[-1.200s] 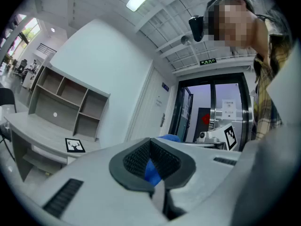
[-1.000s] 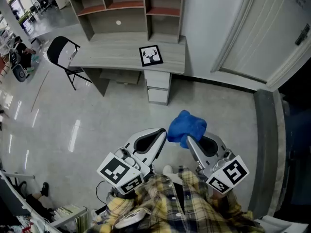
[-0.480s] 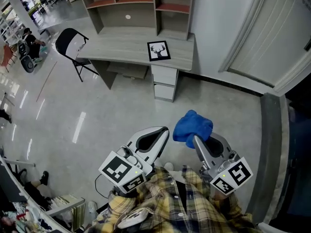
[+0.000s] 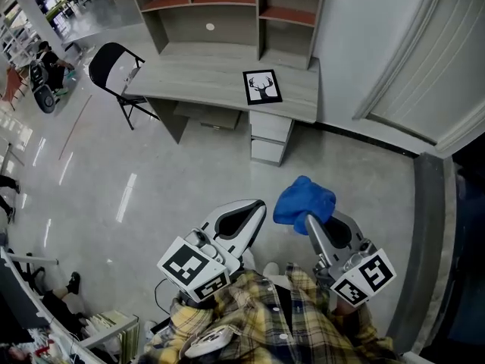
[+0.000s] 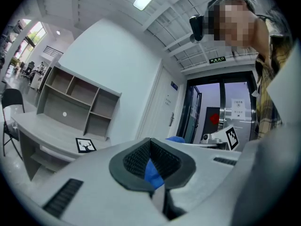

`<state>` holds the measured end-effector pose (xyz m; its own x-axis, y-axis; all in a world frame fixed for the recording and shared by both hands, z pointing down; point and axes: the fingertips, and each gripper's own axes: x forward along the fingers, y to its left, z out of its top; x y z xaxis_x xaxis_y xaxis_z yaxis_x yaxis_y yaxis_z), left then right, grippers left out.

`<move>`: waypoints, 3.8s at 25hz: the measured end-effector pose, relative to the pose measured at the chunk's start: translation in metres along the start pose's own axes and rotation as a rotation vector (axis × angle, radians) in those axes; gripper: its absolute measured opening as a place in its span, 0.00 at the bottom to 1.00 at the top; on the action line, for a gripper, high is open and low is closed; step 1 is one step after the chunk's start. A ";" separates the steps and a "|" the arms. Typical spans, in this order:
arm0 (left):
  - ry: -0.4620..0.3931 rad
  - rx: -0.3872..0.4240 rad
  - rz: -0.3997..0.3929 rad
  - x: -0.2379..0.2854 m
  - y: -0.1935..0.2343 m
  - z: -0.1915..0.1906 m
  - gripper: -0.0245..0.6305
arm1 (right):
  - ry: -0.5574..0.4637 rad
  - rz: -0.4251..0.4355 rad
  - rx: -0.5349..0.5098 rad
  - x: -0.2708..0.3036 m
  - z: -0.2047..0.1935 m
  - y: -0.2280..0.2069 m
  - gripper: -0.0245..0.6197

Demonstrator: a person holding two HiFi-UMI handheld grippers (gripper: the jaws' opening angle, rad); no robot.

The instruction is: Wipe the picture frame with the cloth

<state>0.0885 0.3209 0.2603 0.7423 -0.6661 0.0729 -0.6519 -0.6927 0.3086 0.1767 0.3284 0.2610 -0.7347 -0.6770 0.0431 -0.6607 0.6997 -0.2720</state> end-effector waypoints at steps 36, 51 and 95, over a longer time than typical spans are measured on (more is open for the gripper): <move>0.040 -0.057 -0.050 0.030 0.193 0.046 0.05 | 0.014 -0.200 0.062 0.159 0.022 -0.085 0.11; -0.013 -0.052 0.050 0.120 0.254 0.090 0.05 | 0.031 -0.074 0.032 0.233 0.075 -0.177 0.11; 0.386 -0.074 -0.389 0.212 0.425 0.090 0.05 | 0.008 -0.618 0.260 0.339 0.044 -0.219 0.11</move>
<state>-0.0450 -0.1397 0.3215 0.9384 -0.2052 0.2781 -0.3155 -0.8372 0.4467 0.0786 -0.0642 0.2931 -0.2348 -0.9330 0.2726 -0.9025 0.1051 -0.4178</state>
